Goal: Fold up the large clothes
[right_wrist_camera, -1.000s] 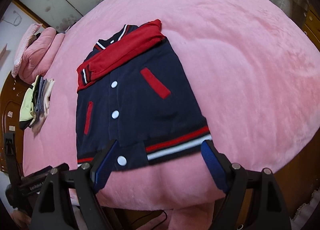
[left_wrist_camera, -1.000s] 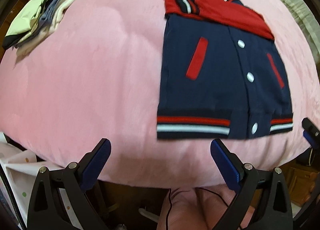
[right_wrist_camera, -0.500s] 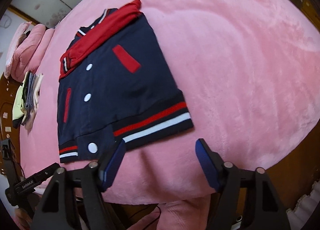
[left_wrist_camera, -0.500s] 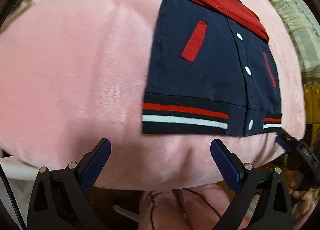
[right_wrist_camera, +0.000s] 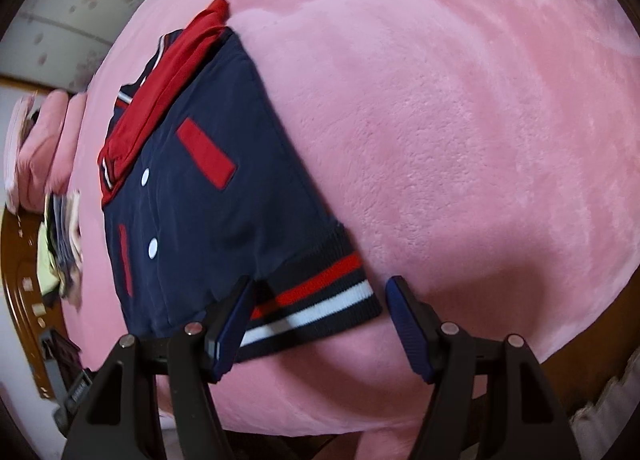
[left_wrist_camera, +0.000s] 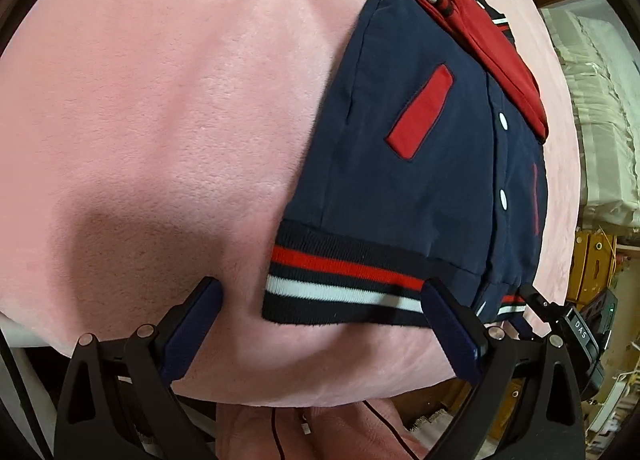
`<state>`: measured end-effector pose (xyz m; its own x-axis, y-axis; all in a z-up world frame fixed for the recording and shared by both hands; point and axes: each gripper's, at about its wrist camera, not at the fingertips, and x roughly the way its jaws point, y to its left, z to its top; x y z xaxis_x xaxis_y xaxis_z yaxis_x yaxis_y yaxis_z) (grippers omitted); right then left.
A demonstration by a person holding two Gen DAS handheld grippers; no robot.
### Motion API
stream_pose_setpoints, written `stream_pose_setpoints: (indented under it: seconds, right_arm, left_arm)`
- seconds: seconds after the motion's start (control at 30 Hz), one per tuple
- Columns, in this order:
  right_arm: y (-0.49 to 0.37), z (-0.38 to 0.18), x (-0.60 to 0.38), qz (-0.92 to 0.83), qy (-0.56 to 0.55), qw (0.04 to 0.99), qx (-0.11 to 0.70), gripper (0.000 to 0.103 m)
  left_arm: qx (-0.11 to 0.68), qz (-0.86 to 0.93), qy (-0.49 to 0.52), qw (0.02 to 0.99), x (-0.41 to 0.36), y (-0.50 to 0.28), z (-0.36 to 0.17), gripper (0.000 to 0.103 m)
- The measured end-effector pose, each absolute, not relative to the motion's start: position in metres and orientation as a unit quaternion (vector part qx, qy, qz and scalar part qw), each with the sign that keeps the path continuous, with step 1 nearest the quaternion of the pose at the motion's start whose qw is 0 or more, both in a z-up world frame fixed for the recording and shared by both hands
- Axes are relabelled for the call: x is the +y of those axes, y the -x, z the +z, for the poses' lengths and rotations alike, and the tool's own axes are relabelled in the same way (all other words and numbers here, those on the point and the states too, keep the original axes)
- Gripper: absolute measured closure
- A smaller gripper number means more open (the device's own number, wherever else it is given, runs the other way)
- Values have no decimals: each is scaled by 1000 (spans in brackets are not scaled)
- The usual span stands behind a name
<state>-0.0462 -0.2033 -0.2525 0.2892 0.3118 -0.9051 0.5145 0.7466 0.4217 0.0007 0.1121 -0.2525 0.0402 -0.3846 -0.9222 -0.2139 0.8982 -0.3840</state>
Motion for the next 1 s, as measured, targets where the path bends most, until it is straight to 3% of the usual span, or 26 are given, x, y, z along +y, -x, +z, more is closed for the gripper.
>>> stream_pose_setpoints:
  seconds: [0.17,0.4,0.47,0.53,0.6,0.7,0.83,1.0]
  right_arm:
    - [43,-257,-210,-80,-382,702,595,34]
    - [39,-259,-206,-79,-372,702,602,34]
    - [38,-258,-203,-78,-356,708,605,34]
    - [37,-257,-200,-79,-347,711,606,34]
    - [36,-256,-201,-77,-346,713,605,36]
    - [34,-256,-202,-63,-355,711,605,46]
    - [28,-256,-202,-16,-369,705,605,88]
    - [16,-243,-192,7,-358,717,598,91]
  left_arm:
    - [694,-60,209,686,106,-6,-253,6]
    - [706,-74,181,681,87,-12,-253,28]
    - [706,-74,183,680,85,-13,-252,35]
    - [706,-74,192,677,85,-13,-251,52]
    - [706,-75,198,676,83,-12,-251,61]
    - [705,-70,210,674,82,-12,-250,68]
    - [684,-65,259,679,83,-8,-246,90]
    - [655,-64,295,693,70,-11,-229,91]
